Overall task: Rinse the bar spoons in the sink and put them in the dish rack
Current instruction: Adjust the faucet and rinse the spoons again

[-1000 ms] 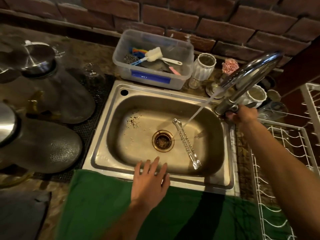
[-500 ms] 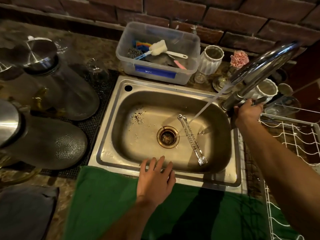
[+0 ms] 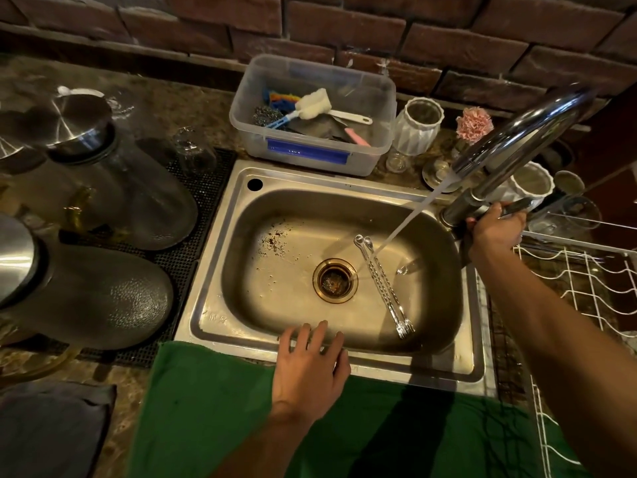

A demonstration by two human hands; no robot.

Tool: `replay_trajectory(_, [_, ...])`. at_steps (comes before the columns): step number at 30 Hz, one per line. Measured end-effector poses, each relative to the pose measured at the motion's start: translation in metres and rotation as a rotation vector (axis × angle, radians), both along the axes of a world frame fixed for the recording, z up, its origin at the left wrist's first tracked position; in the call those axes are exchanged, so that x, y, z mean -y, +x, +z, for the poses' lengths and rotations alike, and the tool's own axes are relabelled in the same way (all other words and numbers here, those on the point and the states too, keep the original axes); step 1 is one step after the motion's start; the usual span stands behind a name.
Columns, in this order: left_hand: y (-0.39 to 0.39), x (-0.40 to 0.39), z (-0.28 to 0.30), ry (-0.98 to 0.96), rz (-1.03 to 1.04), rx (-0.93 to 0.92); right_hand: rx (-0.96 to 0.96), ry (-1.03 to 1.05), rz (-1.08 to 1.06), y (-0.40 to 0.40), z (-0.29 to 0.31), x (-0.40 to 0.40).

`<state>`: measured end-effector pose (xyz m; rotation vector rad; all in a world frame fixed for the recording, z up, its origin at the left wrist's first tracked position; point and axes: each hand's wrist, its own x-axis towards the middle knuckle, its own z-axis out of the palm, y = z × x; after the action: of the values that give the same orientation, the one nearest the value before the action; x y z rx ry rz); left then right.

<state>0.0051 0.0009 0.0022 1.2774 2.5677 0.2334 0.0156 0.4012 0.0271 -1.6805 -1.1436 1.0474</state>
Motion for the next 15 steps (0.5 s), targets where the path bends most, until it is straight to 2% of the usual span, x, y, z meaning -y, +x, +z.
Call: replay_trajectory(15, [0.0014,0.001,-0.0034,0.013,0.009,0.01,0.033,0.053,0.035,0.0026,-0.0026,0.004])
